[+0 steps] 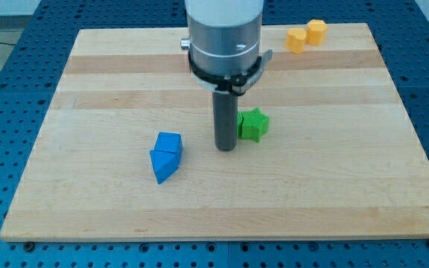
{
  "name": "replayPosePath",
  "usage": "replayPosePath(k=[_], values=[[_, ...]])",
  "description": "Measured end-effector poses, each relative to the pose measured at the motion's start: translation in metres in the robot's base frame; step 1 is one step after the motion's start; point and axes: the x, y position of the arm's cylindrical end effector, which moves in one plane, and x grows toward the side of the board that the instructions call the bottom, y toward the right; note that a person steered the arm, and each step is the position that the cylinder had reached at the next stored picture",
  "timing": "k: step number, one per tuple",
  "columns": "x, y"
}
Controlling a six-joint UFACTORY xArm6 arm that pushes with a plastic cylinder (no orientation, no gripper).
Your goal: Push the green star to the bottom of the yellow blocks
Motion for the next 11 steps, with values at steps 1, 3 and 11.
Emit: replayPosePath(k=[1, 3, 11], values=[[-0.010, 0.019], [-0.031, 0.072], [-0.141, 0.184]])
